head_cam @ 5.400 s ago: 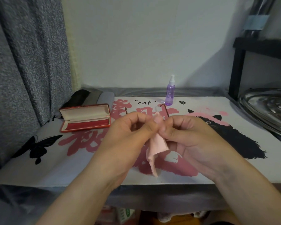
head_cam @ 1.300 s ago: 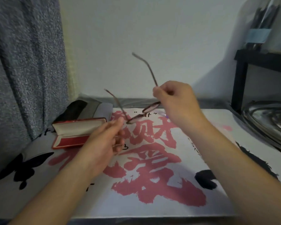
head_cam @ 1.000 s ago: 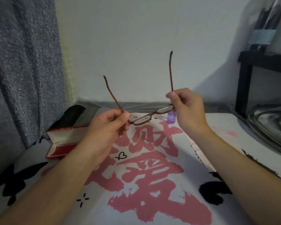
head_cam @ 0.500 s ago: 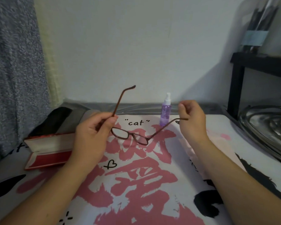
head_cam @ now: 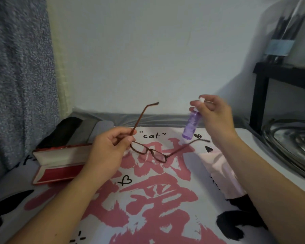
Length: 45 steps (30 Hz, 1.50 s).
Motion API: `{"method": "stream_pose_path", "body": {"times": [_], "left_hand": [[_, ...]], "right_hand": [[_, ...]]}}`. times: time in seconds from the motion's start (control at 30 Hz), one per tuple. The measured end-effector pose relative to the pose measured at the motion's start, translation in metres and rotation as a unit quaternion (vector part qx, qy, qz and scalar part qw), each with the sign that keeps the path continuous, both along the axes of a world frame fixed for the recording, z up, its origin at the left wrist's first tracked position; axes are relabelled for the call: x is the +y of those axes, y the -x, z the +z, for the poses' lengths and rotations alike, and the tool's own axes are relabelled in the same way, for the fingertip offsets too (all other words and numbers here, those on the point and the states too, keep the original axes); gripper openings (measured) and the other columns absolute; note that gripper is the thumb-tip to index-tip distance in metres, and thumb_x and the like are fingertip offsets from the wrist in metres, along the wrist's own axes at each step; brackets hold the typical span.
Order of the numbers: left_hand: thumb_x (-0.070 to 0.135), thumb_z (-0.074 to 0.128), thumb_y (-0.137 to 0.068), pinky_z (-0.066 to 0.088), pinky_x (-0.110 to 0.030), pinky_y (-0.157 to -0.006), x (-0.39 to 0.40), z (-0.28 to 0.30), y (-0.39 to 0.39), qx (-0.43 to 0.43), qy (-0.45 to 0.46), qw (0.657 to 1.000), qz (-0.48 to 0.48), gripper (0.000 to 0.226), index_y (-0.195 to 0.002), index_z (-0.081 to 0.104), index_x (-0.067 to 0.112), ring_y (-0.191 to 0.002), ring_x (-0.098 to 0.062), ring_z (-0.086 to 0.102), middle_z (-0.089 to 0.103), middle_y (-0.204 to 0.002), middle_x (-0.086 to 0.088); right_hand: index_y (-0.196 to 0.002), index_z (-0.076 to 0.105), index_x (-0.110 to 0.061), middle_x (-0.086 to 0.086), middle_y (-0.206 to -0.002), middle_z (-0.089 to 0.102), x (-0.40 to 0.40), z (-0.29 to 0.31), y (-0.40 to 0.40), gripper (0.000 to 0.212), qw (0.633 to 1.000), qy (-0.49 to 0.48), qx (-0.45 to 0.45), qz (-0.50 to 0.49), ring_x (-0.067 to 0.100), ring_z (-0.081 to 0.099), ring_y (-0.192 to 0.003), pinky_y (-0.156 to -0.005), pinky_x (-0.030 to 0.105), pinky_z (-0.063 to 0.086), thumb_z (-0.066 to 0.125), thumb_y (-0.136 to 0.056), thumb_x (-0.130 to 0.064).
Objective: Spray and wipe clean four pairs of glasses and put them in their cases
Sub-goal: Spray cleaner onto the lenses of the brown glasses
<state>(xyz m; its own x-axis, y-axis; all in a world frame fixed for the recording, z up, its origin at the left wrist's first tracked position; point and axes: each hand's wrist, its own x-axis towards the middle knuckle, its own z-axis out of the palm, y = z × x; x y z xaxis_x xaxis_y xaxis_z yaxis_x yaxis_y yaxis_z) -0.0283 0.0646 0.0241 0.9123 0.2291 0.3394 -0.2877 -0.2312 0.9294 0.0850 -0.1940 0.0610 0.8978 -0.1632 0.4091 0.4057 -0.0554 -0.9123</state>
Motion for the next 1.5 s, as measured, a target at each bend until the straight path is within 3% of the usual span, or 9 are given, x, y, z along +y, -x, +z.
{"method": "stream_pose_path", "body": {"times": [0.1, 0.23, 0.6, 0.73, 0.87, 1.03, 1.17, 1.3, 1.5], "left_hand": [[0.005, 0.063, -0.096, 0.053, -0.012, -0.073, 0.003, 0.004, 0.000, -0.080, -0.002, 0.993, 0.084, 0.030, -0.097, 0.071, 0.034, -0.084, -0.001, 0.070, 0.074, -0.090, 0.008], [0.004, 0.061, -0.097, 0.050, -0.009, -0.079, 0.000, 0.008, 0.003, -0.167, 0.004, 0.974, 0.153, 0.023, -0.104, 0.067, 0.024, -0.088, 0.004, 0.067, 0.070, -0.102, 0.002], [0.010, 0.068, -0.094, 0.055, -0.022, -0.086, -0.001, 0.001, 0.003, -0.108, -0.036, 0.981, 0.158, 0.024, -0.097, 0.068, 0.034, -0.095, -0.007, 0.069, 0.071, -0.100, 0.003], [0.011, 0.069, -0.093, 0.056, -0.026, -0.085, 0.000, 0.001, 0.003, -0.104, -0.036, 0.982, 0.151, 0.026, -0.096, 0.068, 0.036, -0.094, -0.008, 0.069, 0.072, -0.098, 0.006], [0.011, 0.069, -0.093, 0.055, -0.026, -0.084, -0.001, 0.001, 0.003, -0.098, -0.047, 0.984, 0.141, 0.030, -0.094, 0.066, 0.041, -0.093, -0.008, 0.069, 0.071, -0.096, 0.009], [0.009, 0.070, -0.092, 0.054, -0.016, -0.078, -0.004, 0.000, 0.004, -0.106, -0.068, 0.984, 0.124, 0.028, -0.095, 0.069, 0.037, -0.090, -0.007, 0.069, 0.071, -0.094, 0.008], [0.005, 0.070, -0.091, 0.049, -0.009, -0.073, -0.006, 0.000, 0.006, -0.116, -0.090, 0.982, 0.120, 0.017, -0.099, 0.074, 0.019, -0.086, -0.004, 0.067, 0.070, -0.089, 0.012], [0.002, 0.072, -0.088, 0.047, -0.006, -0.075, -0.005, 0.001, 0.007, -0.159, -0.163, 0.965, 0.131, 0.020, -0.098, 0.072, 0.019, -0.087, 0.000, 0.063, 0.064, -0.090, 0.015], [0.003, 0.067, -0.095, 0.052, -0.033, -0.070, -0.001, -0.001, 0.011, -0.312, -0.306, 0.890, 0.129, 0.012, -0.103, 0.076, 0.004, -0.080, -0.018, 0.061, 0.064, -0.089, -0.004]], "right_hand": [[-0.109, 0.062, -0.005, 0.005, -0.096, 0.078, -0.009, -0.004, 0.016, 0.013, 0.999, -0.042, 0.020, 0.016, 0.023, 0.076, -0.089, -0.080, 0.034, 0.060, 0.065, -0.097, -0.011], [-0.104, 0.064, -0.004, 0.001, -0.091, 0.078, 0.003, -0.015, 0.040, 0.017, 0.996, -0.004, 0.051, 0.067, 0.015, 0.074, -0.082, -0.073, 0.027, 0.057, 0.055, -0.103, -0.018], [-0.114, 0.062, -0.005, 0.013, -0.097, 0.073, 0.067, -0.039, 0.095, 0.031, 0.929, 0.026, 0.148, 0.337, 0.028, 0.071, -0.089, -0.081, 0.038, 0.058, 0.054, -0.096, -0.029], [-0.120, 0.057, -0.006, 0.018, -0.098, 0.065, 0.065, -0.035, 0.095, 0.027, 0.880, -0.074, 0.197, 0.425, 0.032, 0.064, -0.086, -0.081, 0.045, 0.054, 0.040, -0.106, -0.022], [-0.118, 0.054, -0.015, 0.011, -0.088, 0.057, 0.062, -0.027, 0.096, 0.028, 0.829, -0.135, 0.242, 0.486, 0.022, 0.055, -0.076, -0.075, 0.038, 0.047, 0.042, -0.105, -0.037], [-0.106, 0.065, -0.005, 0.011, -0.086, 0.059, 0.058, -0.028, 0.094, 0.026, 0.858, -0.070, 0.227, 0.456, 0.021, 0.055, -0.076, -0.072, 0.033, 0.048, 0.058, -0.097, -0.028], [-0.108, 0.057, -0.004, 0.022, -0.100, 0.070, 0.059, -0.023, 0.096, 0.027, 0.892, -0.028, 0.216, 0.395, 0.033, 0.066, -0.078, -0.068, 0.038, 0.056, 0.055, -0.101, -0.030], [-0.099, 0.058, -0.014, 0.013, -0.077, 0.058, 0.054, -0.010, 0.099, 0.026, 0.913, -0.002, 0.227, 0.339, 0.022, 0.052, -0.061, -0.056, 0.031, 0.046, 0.064, -0.092, -0.038], [-0.070, 0.055, -0.006, 0.011, -0.064, 0.048, 0.052, -0.008, 0.104, 0.074, 0.883, -0.061, 0.280, 0.371, 0.024, 0.044, -0.055, -0.060, 0.033, 0.041, 0.047, -0.084, -0.078]]}}
